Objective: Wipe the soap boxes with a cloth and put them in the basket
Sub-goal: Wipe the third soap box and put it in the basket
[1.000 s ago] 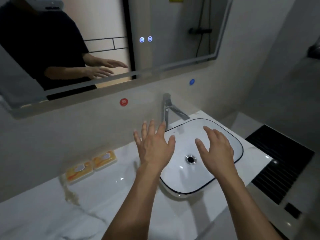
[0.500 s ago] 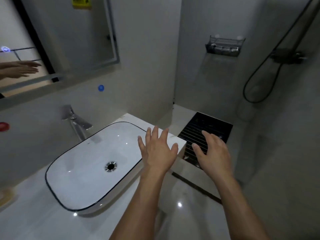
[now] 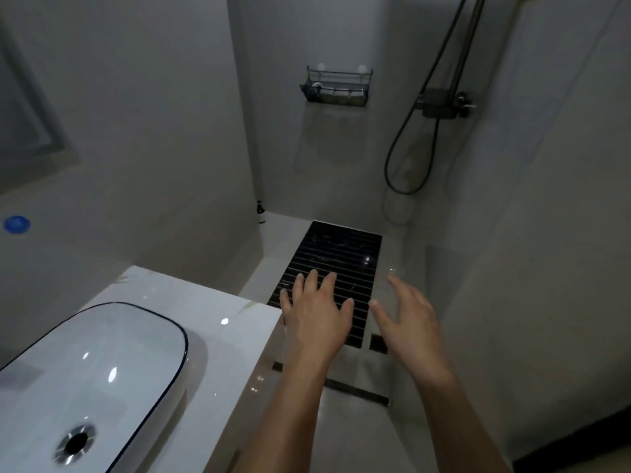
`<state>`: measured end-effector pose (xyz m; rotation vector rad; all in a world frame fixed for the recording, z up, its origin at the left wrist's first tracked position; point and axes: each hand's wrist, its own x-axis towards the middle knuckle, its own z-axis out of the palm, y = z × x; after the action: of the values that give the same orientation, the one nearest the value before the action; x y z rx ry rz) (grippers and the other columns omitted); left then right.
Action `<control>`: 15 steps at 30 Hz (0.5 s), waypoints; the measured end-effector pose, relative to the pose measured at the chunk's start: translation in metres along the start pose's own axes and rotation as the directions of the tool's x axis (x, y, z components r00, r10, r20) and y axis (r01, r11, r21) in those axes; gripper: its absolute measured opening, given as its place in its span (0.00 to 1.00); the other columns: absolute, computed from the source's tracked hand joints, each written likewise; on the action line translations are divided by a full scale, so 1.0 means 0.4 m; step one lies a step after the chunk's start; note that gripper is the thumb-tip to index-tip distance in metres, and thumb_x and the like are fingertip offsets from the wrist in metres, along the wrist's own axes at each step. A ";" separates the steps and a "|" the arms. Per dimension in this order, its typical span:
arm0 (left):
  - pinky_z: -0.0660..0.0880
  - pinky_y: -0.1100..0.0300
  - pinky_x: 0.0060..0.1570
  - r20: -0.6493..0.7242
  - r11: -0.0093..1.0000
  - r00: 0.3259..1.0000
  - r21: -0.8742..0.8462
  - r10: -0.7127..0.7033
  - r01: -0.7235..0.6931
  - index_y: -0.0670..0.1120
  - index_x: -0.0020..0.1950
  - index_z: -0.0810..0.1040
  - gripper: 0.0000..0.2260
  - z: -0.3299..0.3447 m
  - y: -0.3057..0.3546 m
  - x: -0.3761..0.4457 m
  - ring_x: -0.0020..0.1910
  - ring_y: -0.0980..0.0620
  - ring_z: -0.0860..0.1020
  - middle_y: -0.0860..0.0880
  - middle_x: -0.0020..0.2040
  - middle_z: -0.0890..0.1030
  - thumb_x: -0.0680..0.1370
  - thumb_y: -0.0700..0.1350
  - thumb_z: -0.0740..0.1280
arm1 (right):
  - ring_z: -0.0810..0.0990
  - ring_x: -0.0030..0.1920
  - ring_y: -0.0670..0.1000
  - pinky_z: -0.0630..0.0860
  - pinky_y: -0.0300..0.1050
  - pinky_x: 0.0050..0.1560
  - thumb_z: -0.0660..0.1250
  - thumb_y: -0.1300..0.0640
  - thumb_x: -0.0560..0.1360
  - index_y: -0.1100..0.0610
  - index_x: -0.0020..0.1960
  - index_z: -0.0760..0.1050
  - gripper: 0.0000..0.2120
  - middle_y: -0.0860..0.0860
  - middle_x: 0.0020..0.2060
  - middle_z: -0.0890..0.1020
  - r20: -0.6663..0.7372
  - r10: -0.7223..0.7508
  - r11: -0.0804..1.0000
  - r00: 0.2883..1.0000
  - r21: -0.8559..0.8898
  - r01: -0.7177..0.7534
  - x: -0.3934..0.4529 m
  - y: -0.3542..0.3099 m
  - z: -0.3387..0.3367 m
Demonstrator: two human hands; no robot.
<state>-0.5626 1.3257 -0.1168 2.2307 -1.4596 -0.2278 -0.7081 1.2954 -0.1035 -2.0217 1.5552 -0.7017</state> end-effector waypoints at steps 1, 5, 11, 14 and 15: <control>0.49 0.40 0.76 0.010 1.000 1.000 -0.004 0.006 -0.006 0.55 0.78 0.61 0.27 0.015 0.005 0.040 0.79 0.48 0.53 0.49 0.79 0.60 0.80 0.60 0.59 | 0.65 0.74 0.52 0.63 0.53 0.74 0.64 0.46 0.80 0.53 0.77 0.63 0.29 0.52 0.74 0.69 -0.005 0.015 1.000 1.000 0.010 -0.015 0.036 0.007 0.005; 0.49 0.40 0.76 0.016 0.999 0.999 -0.034 0.036 -0.035 0.55 0.78 0.60 0.27 0.053 0.009 0.230 0.79 0.48 0.52 0.49 0.79 0.59 0.80 0.60 0.59 | 0.67 0.74 0.54 0.63 0.50 0.73 0.65 0.48 0.80 0.55 0.76 0.65 0.28 0.54 0.73 0.71 -0.041 0.051 0.999 0.998 0.015 -0.051 0.210 0.014 0.035; 0.52 0.39 0.76 -0.008 0.997 0.997 -0.036 0.075 -0.075 0.55 0.77 0.62 0.26 0.057 -0.005 0.586 0.78 0.48 0.56 0.49 0.78 0.62 0.80 0.60 0.60 | 0.67 0.73 0.51 0.64 0.49 0.73 0.66 0.47 0.79 0.53 0.77 0.65 0.28 0.51 0.73 0.70 -0.059 0.060 0.997 0.996 -0.053 -0.063 0.523 -0.041 0.080; 0.52 0.39 0.75 -0.004 0.995 0.996 -0.033 0.094 -0.094 0.55 0.77 0.62 0.26 0.064 0.004 0.745 0.78 0.48 0.56 0.48 0.78 0.62 0.80 0.60 0.60 | 0.67 0.73 0.51 0.64 0.49 0.73 0.66 0.47 0.79 0.52 0.76 0.65 0.28 0.50 0.73 0.70 -0.095 0.079 0.993 0.992 -0.084 -0.087 0.665 -0.053 0.090; 0.52 0.39 0.75 0.004 0.994 0.995 -0.033 0.101 -0.101 0.55 0.77 0.62 0.27 0.070 0.007 0.788 0.78 0.48 0.56 0.48 0.78 0.62 0.80 0.60 0.60 | 0.66 0.73 0.51 0.64 0.49 0.73 0.66 0.46 0.79 0.52 0.76 0.65 0.28 0.50 0.73 0.70 -0.100 0.086 0.991 0.991 -0.094 -0.096 0.706 -0.054 0.095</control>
<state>-0.4425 1.0334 -0.1054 2.1251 -1.5557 -0.2242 -0.6059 1.0288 -0.0893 -1.9983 1.7572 -0.7085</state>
